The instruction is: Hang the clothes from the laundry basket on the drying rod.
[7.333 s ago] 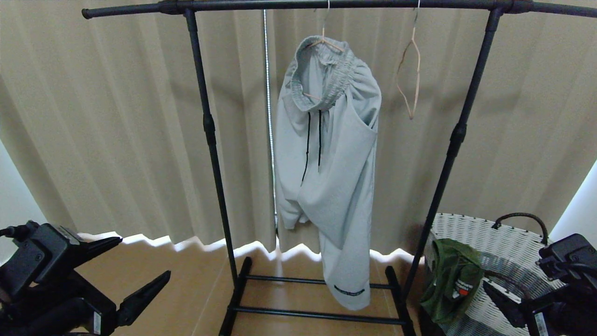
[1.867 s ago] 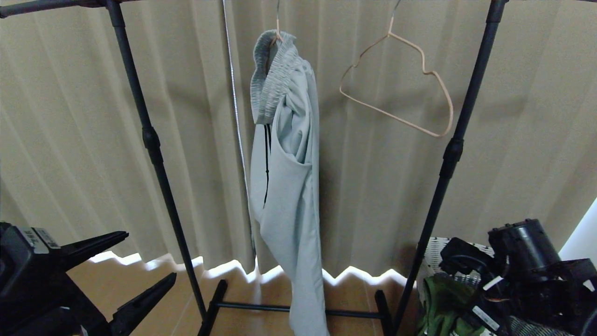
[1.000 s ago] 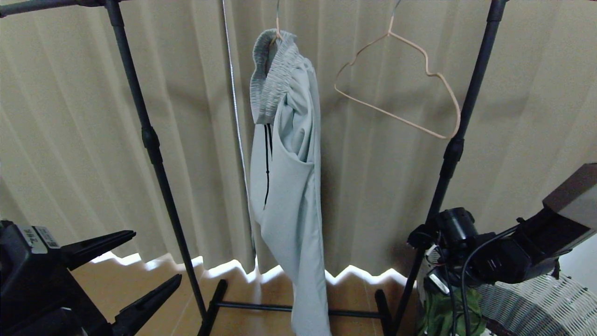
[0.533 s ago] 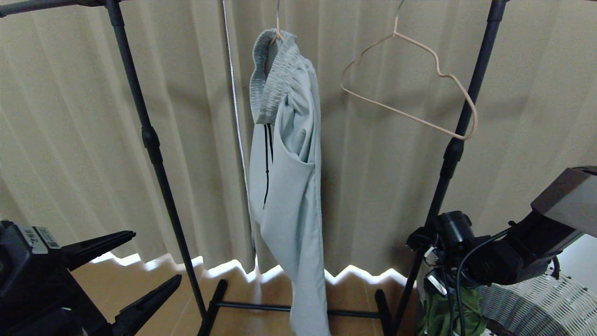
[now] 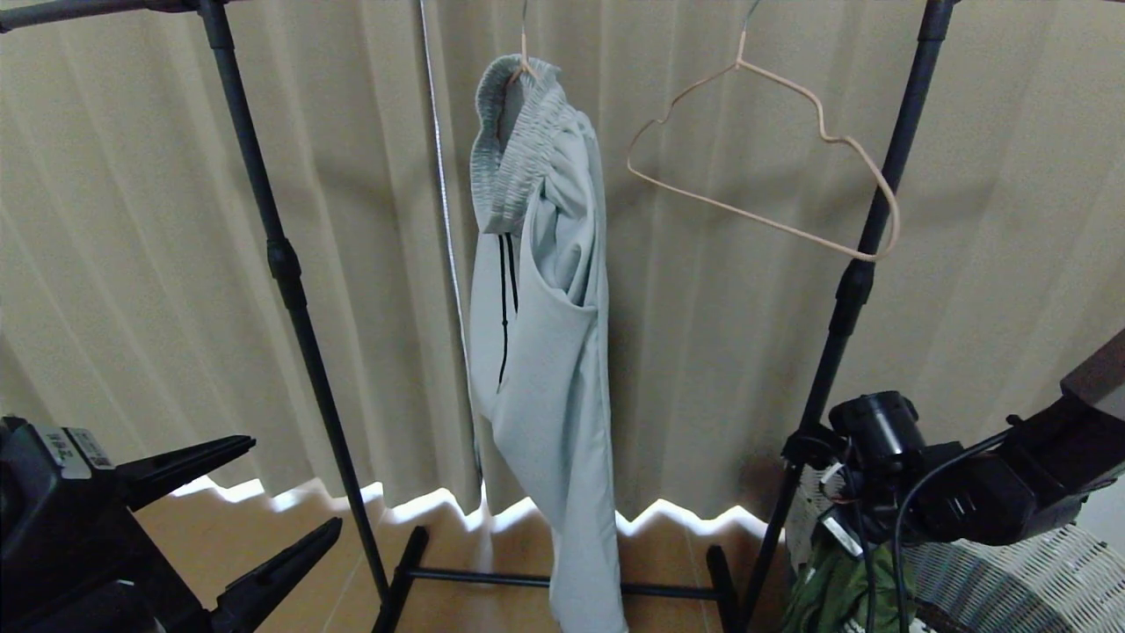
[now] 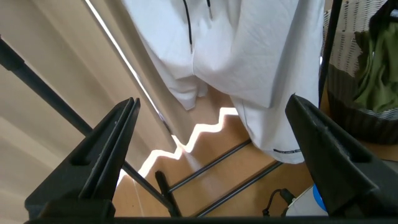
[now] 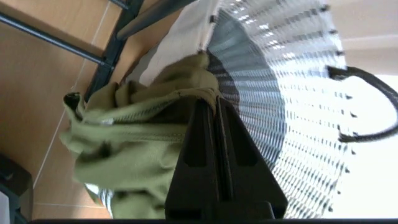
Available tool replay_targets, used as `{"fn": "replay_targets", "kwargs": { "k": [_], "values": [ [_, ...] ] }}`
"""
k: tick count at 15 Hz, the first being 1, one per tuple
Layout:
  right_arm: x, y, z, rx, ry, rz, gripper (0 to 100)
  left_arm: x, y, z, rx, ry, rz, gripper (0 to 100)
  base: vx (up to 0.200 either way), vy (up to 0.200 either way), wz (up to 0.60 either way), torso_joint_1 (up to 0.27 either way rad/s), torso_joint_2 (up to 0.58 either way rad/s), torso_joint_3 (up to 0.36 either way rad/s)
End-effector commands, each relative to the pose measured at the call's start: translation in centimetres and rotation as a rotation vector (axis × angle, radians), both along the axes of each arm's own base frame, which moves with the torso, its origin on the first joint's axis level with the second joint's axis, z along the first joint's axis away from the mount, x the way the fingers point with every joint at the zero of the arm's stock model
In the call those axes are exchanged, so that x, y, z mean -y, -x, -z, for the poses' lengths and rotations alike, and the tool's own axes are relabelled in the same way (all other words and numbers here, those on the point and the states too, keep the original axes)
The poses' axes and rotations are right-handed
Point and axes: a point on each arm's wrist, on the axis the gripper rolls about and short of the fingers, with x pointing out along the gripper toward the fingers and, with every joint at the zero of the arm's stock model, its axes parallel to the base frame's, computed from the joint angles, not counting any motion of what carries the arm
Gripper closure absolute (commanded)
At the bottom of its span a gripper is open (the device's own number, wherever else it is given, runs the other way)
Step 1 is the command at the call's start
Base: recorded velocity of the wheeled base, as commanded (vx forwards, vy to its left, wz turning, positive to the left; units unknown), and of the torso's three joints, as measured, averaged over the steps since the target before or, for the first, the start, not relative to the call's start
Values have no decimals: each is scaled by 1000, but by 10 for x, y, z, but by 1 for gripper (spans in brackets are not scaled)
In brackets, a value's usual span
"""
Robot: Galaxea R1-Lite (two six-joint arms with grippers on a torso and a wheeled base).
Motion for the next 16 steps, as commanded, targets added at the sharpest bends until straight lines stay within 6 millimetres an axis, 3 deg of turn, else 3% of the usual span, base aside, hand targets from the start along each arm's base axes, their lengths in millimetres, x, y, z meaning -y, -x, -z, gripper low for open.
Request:
{"fn": "replay_targets", "kwargs": {
  "k": [1,5,7,10,16],
  "values": [
    [5,26,-45,135,-30,-3,100,0,0,1,-3,-2,2,0,0,0,0,0,0,0],
    [10,67,-111,373,-77,-19,100,-5,1,0,9,-2,-34,0,0,0,0,0,0,0],
    [11,77,-129,453,-90,-20,100,-6,1,-1,17,0,-44,0,0,0,0,0,0,0],
    [13,84,-139,501,-99,-20,100,-6,1,-1,18,-6,-44,0,0,0,0,0,0,0],
    [13,86,-142,521,-102,-19,100,-7,3,-1,24,-5,-46,0,-200,0,0,0,2,2]
  ]
}}
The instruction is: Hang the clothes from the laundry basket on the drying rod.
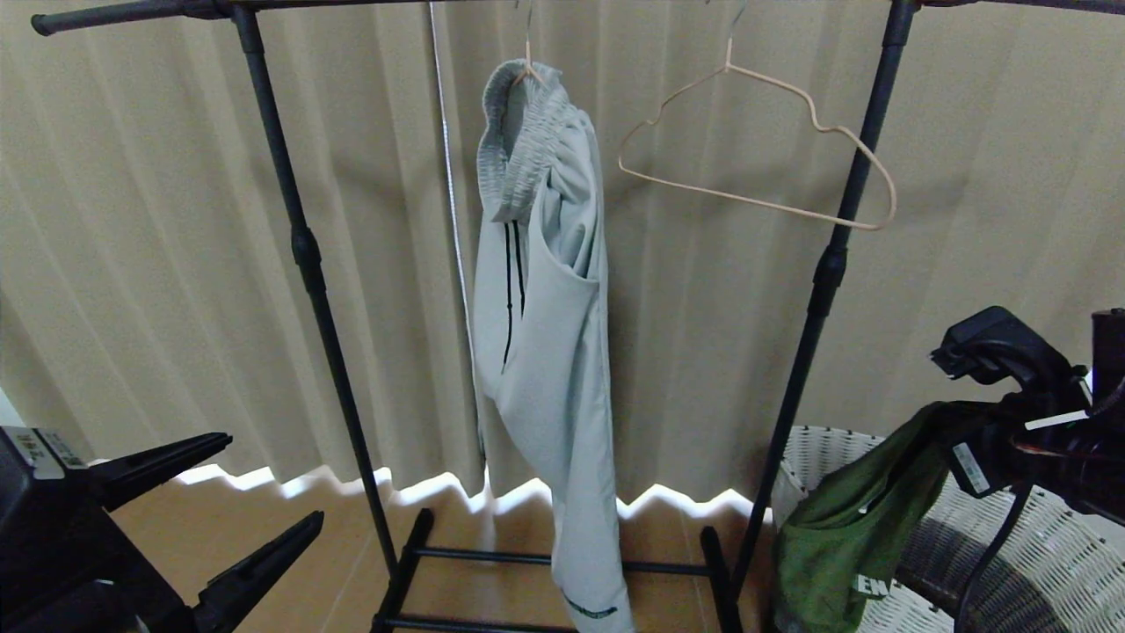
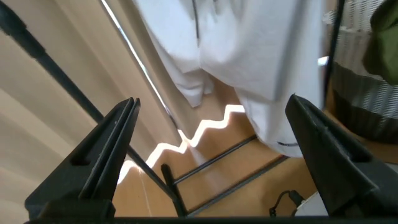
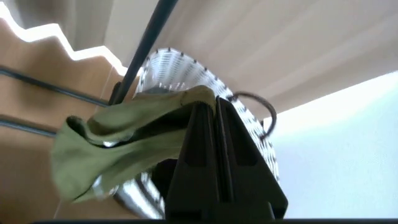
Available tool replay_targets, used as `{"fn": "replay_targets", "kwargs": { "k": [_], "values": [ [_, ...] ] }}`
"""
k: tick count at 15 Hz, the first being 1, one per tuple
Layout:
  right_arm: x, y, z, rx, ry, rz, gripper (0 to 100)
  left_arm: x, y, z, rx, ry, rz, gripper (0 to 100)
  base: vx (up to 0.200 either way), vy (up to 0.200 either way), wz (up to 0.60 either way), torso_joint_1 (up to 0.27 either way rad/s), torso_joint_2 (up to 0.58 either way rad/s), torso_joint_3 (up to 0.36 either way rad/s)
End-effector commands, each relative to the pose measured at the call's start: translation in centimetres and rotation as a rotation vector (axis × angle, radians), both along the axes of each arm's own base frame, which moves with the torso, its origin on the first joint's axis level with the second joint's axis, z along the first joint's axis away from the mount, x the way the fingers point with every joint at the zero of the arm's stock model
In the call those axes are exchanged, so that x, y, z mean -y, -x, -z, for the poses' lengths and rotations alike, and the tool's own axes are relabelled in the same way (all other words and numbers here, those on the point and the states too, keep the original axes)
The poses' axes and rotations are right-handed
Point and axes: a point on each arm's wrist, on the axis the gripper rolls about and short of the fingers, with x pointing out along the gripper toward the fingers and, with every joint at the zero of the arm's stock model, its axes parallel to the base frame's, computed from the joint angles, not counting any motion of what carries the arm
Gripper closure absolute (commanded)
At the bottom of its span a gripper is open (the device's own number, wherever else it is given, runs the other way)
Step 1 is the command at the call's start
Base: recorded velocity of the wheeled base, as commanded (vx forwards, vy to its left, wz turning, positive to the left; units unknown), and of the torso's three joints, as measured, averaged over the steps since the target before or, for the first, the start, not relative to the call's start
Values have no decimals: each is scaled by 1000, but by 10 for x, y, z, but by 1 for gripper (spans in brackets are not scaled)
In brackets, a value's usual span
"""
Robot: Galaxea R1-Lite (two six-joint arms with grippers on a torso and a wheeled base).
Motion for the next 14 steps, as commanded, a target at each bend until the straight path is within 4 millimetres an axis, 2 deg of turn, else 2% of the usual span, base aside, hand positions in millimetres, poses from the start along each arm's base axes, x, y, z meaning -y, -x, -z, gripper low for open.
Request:
{"fn": "replay_targets", "kwargs": {
  "k": [1,5,7,11,12,14],
  "values": [
    [0,0,-4,17,-3,0,100,-1,3,1,4,2,1,0,-200,0,0,-2,2,2],
    [0,2,-3,17,-6,-4,100,-1,5,6,-15,3,-1,0,0,0,0,0,0,0],
    [0,4,-6,28,-10,-8,100,-4,13,14,-29,-1,-10,0,0,0,0,0,0,0],
    [-15,7,3,-18,-20,-116,100,-2,5,-6,32,25,13,0,0,0,0,0,0,0],
    [-26,7,1,-5,-22,-165,100,0,-1,-15,53,30,15,0,0,0,0,0,0,0],
    [-35,6,-7,24,-33,-204,100,5,-11,-19,42,29,45,0,0,0,0,0,0,0]
  ]
}}
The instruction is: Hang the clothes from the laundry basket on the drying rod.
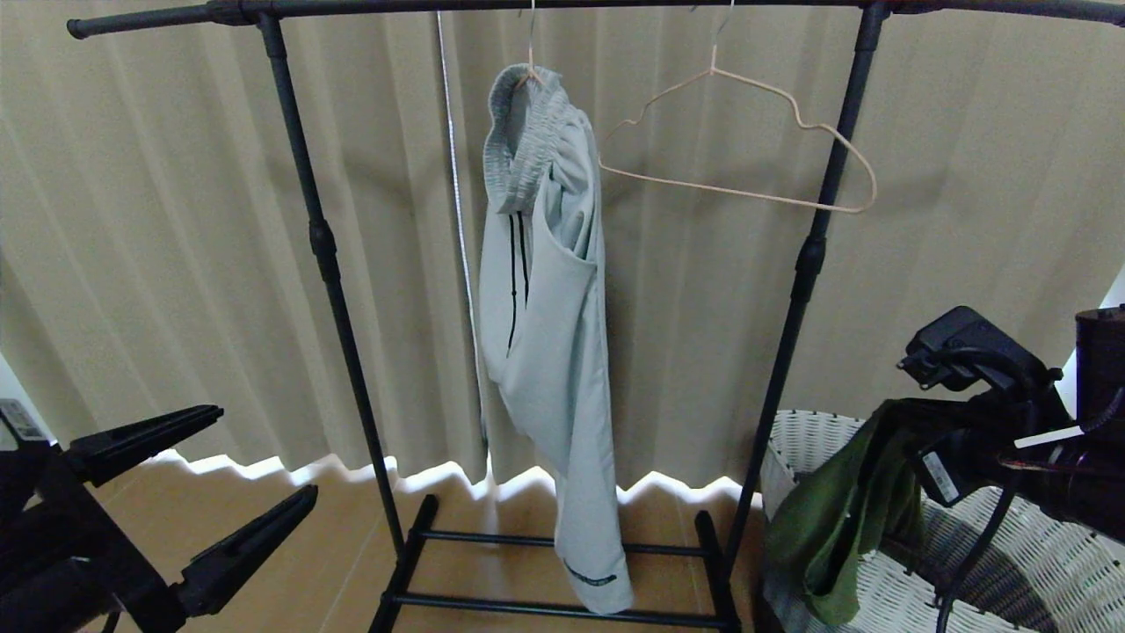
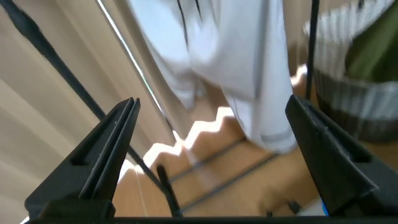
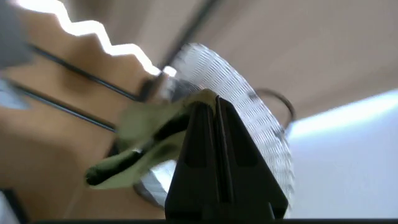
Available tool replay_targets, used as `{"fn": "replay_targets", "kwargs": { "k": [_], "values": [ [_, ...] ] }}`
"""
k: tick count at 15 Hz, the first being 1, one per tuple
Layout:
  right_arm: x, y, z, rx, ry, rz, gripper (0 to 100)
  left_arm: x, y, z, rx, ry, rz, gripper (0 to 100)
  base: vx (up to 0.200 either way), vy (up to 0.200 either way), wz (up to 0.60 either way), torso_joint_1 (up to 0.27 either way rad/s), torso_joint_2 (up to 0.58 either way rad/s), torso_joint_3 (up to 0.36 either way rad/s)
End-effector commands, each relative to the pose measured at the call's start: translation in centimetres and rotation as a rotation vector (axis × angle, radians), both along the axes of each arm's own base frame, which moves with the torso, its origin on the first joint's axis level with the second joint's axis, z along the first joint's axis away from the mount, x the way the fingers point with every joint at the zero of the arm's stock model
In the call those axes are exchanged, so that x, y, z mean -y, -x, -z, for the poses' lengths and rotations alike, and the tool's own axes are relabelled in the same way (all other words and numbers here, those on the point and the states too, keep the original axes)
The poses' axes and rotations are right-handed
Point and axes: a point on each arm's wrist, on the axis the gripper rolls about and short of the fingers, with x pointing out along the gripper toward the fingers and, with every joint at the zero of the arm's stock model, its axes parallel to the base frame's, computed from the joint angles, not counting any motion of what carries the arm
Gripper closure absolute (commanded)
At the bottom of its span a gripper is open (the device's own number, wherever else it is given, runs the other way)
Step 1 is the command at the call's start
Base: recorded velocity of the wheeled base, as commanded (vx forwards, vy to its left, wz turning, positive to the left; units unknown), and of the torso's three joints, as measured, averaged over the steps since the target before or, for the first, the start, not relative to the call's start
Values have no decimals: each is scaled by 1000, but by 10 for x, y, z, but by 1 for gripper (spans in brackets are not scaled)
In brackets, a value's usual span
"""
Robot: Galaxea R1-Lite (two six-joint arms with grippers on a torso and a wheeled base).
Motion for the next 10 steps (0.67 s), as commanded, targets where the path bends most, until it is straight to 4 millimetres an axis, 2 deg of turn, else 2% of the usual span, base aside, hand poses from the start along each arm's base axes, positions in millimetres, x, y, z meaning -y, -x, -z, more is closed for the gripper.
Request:
{"fn": "replay_targets", "kwargs": {
  "k": [1,2,3,5,10],
  "values": [
    [-14,-3,-10,30,-23,-69,100,12,-13,-2,-30,-4,74,0,0,0,0,0,0,0],
    [-15,-3,-10,31,-25,-77,100,13,-13,-2,-32,-3,77,0,0,0,0,0,0,0],
    [-24,-2,-15,41,-55,-156,100,30,-28,-3,-68,-12,153,0,0,0,0,0,0,0],
    [-25,-2,-20,66,-70,-168,100,46,-45,-2,-102,-25,202,0,0,0,0,0,0,0],
    [-36,-9,-32,156,-135,-256,100,89,-66,-2,-154,-20,332,0,0,0,0,0,0,0]
  ]
}}
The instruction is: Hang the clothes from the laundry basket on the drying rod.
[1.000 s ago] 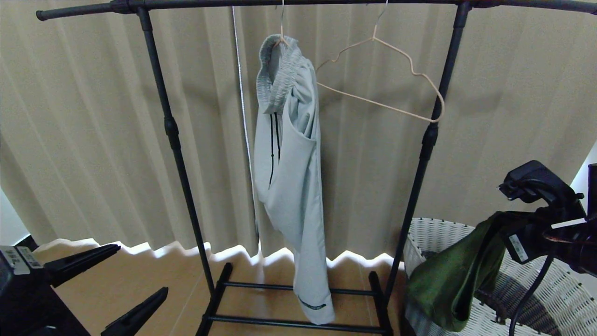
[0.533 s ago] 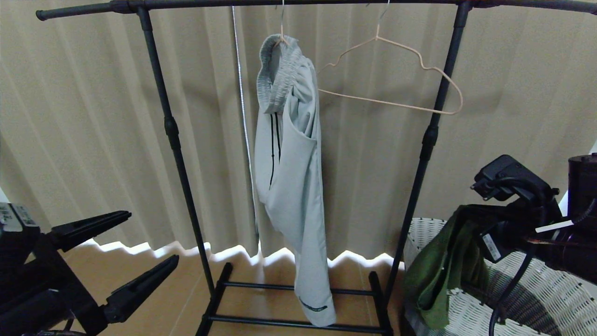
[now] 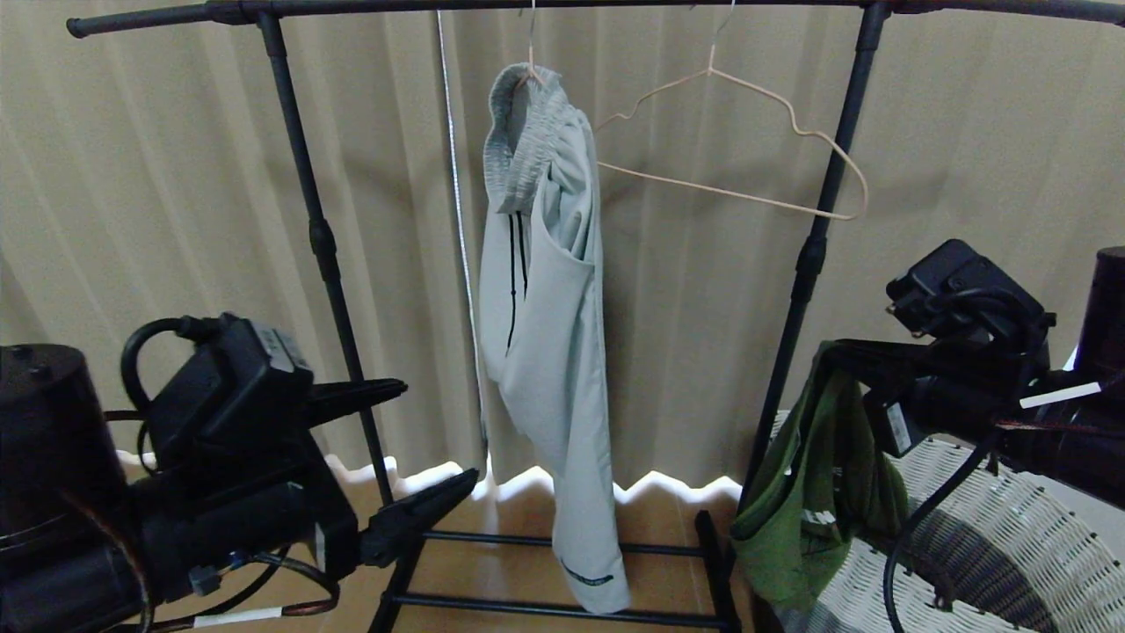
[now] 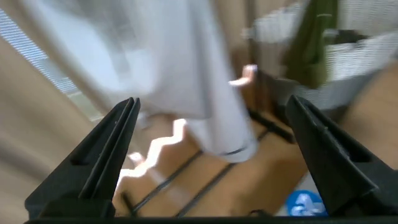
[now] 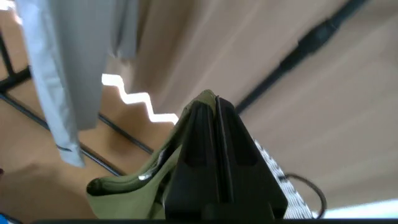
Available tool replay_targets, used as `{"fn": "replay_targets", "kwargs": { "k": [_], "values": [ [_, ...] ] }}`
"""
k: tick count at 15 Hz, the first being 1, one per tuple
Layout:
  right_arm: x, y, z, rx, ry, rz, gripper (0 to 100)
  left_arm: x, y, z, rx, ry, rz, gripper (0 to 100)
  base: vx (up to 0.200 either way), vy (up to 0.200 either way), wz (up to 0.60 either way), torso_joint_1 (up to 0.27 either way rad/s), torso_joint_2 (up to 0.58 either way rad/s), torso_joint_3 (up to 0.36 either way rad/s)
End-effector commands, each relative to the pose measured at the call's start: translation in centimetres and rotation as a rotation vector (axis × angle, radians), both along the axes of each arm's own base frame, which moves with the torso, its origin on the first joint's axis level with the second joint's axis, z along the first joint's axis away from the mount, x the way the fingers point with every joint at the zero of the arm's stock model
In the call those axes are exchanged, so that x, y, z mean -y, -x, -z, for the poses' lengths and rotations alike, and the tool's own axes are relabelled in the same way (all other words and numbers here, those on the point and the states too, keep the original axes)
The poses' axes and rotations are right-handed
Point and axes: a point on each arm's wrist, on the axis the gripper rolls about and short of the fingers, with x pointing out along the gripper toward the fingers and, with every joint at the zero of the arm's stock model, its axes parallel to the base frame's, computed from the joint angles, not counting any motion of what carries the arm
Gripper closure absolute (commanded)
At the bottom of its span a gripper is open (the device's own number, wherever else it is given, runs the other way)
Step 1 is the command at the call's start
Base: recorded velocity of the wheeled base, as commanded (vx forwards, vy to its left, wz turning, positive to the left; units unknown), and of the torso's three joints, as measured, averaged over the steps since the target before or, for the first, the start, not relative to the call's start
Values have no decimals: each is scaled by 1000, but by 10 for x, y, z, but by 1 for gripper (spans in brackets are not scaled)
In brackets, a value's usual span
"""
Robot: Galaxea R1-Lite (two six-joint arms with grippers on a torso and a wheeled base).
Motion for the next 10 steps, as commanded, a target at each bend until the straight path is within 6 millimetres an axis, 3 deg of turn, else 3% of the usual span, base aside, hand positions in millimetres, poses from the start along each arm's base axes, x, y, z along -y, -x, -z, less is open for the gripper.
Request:
{"fn": "replay_targets", "kwargs": {
  "k": [1,5,9,10],
  "values": [
    [-7,-3,-4,12,-10,-21,100,22,-13,7,-41,-18,56,0,0,0,0,0,0,0],
    [-21,-8,-20,37,-103,-41,100,38,-14,10,-78,-4,104,0,0,0,0,0,0,0],
    [-21,-8,-28,46,-170,-30,100,66,-18,12,-129,18,168,0,0,0,0,0,0,0],
    [-19,-4,-33,67,-184,-32,100,80,-19,24,-163,-11,200,0,0,0,0,0,0,0]
  ]
}}
